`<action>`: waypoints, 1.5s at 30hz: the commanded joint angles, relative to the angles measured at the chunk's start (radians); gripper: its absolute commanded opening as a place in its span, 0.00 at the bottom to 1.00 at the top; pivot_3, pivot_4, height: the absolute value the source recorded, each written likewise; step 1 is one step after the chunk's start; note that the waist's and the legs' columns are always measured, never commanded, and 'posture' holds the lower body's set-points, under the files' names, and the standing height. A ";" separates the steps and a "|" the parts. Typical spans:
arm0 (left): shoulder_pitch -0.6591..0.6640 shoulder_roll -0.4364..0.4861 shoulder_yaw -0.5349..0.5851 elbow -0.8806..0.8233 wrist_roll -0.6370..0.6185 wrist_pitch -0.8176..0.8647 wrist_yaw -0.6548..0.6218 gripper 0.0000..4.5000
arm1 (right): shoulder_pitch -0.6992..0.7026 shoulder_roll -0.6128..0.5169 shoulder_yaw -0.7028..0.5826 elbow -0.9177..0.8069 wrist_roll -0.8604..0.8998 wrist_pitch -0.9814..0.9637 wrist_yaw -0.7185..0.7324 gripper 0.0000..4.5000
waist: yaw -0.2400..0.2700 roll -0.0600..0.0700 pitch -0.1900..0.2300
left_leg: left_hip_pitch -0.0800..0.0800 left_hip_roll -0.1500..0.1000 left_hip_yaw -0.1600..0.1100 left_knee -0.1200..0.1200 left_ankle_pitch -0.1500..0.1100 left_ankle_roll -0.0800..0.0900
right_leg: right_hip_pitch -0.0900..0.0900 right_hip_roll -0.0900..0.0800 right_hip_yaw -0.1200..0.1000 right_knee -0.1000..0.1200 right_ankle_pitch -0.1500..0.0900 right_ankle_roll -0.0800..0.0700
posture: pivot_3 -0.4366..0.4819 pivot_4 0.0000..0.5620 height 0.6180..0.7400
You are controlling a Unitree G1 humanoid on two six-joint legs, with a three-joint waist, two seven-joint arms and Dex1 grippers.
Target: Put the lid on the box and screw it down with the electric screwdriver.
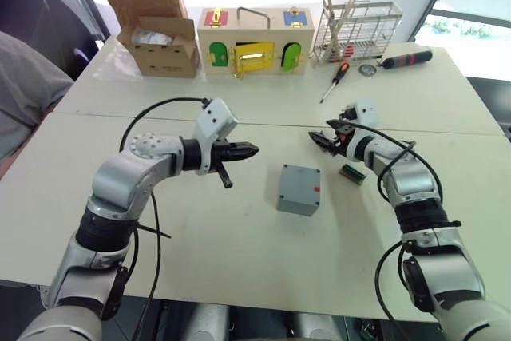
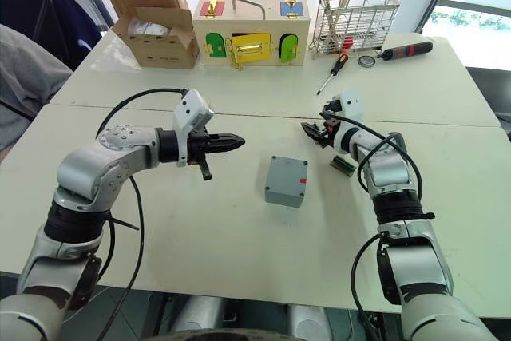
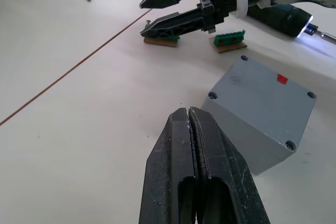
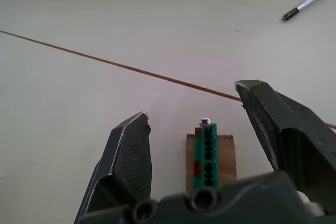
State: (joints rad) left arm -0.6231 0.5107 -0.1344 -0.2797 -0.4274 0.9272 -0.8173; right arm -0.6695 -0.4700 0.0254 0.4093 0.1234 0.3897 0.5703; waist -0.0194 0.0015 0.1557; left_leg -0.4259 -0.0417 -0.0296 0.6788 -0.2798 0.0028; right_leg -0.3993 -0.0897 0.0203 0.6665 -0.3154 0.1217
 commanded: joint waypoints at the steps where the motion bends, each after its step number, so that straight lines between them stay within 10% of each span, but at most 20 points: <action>1: 0.003 0.001 -0.001 -0.041 -0.014 -0.014 0.008 0.00 | -0.018 0.011 -0.027 -0.002 0.008 -0.011 -0.008 0.69 | 0.000 0.000 0.000 | 0.000 0.000 0.000 0.000 0.000 0.000 | 0.000 0.000 0.000 0.000 0.000 0.000 | 0.48 0.27 1.00; 5: 0.006 0.000 -0.008 -0.039 -0.014 -0.020 0.011 0.00 | -0.019 0.017 -0.030 0.009 0.008 -0.008 -0.012 0.69 | 0.000 0.000 0.000 | 0.000 0.000 0.000 0.000 0.000 0.000 | 0.000 0.000 0.000 0.000 0.000 0.000 | 0.48 0.27 1.00; 13: 0.010 -0.004 -0.015 -0.039 -0.013 -0.025 0.016 0.00 | -0.020 0.031 -0.046 0.019 0.013 -0.015 -0.029 0.01 | 0.000 0.000 0.000 | 0.000 0.000 0.000 0.000 0.000 0.000 | 0.000 0.000 0.000 0.000 0.000 0.000 | 0.48 0.27 1.00; 37: 0.018 -0.003 -0.042 -0.038 -0.008 -0.041 0.018 0.00 | 0.000 0.010 -0.121 -0.157 0.081 0.075 -0.028 0.01 | 0.001 0.000 0.000 | 0.000 0.000 0.000 0.000 0.000 0.000 | 0.000 0.000 0.000 0.000 0.000 0.000 | 0.48 0.27 1.00; 45: 0.017 0.068 -0.038 -0.103 -0.064 -0.006 -0.066 0.00 | 0.183 -0.147 -0.208 -0.569 0.290 0.244 0.173 0.01 | 0.009 0.000 0.000 | 0.000 0.000 -0.001 -0.001 0.000 0.000 | 0.001 0.000 0.000 0.000 0.000 0.000 | 0.48 0.27 1.00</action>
State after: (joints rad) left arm -0.6006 0.5635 -0.1815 -0.3309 -0.4631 0.9200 -0.8532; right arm -0.5064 -0.5925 -0.1531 -0.0636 0.3571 0.6037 0.6952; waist -0.0108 0.0016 0.1557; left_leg -0.4262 -0.0419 -0.0303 0.6779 -0.2802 0.0032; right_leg -0.3982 -0.0900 0.0205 0.6663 -0.3154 0.1217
